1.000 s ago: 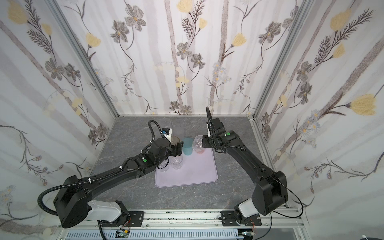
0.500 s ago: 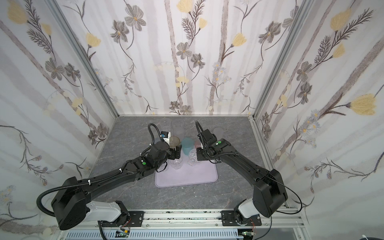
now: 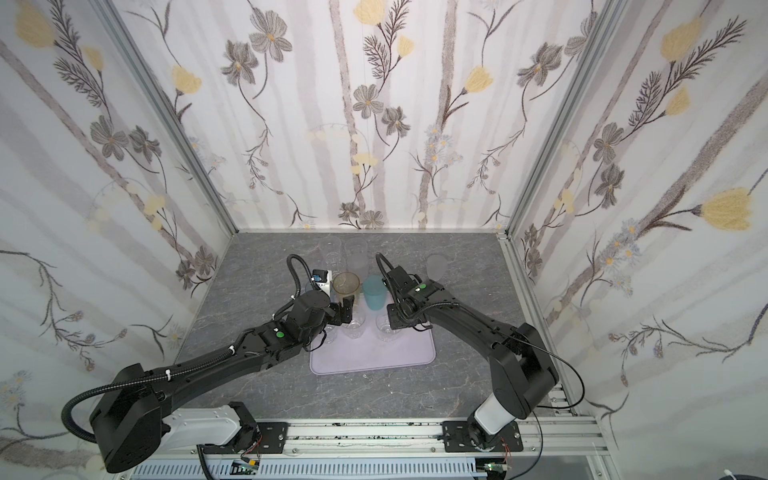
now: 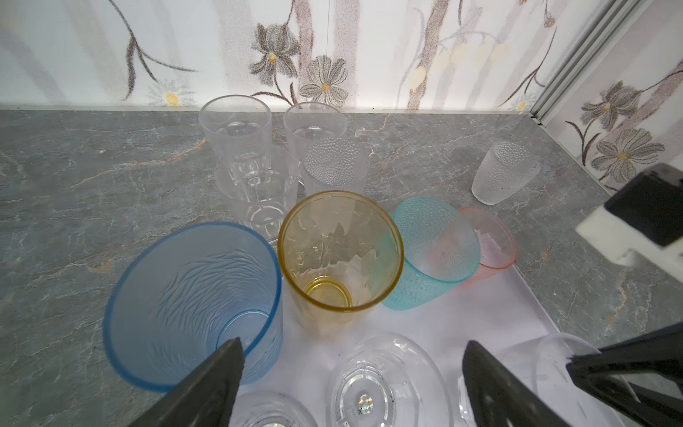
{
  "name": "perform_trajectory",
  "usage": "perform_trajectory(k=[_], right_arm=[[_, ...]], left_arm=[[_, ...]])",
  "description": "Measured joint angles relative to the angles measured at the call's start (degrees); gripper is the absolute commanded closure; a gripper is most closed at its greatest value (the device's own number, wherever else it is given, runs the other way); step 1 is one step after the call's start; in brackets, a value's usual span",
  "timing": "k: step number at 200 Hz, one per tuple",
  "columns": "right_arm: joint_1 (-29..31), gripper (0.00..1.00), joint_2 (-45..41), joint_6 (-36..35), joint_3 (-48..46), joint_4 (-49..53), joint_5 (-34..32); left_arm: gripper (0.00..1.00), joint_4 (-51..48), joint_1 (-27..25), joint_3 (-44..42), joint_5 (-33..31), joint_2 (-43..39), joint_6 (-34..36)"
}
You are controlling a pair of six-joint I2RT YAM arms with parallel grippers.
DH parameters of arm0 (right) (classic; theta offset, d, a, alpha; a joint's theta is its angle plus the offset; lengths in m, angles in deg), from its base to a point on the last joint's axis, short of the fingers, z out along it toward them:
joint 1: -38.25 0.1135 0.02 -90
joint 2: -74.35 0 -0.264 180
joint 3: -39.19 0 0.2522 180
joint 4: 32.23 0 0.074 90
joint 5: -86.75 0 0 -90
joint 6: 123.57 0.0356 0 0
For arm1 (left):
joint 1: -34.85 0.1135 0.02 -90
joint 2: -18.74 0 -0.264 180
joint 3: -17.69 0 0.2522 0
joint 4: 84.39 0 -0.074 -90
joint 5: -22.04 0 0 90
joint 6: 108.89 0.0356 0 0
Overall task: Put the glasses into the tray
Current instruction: 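Lower the clear glass onto the tray beside the other clear glasses, open right gripper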
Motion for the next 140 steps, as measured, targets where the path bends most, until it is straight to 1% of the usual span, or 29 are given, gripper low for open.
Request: perform_trajectory(k=[20,54,140], right_arm=[[0.57,0.98,2.62,-0.5,2.8,0.28,-1.77],[1.44,0.98,5.7,-1.73,5.44,1.07,-2.93],[1.64,0.95,9.92,-3.32,8.11,2.78,-4.37]], left_arm=[[0.05,0.42,0.39,-0.33,0.0,-1.11,0.0],[0.05,0.37,1.25,-1.49,0.0,-2.03,-0.31],[0.05,0.35,1.77,-1.9,0.39,-2.1,-1.57]])
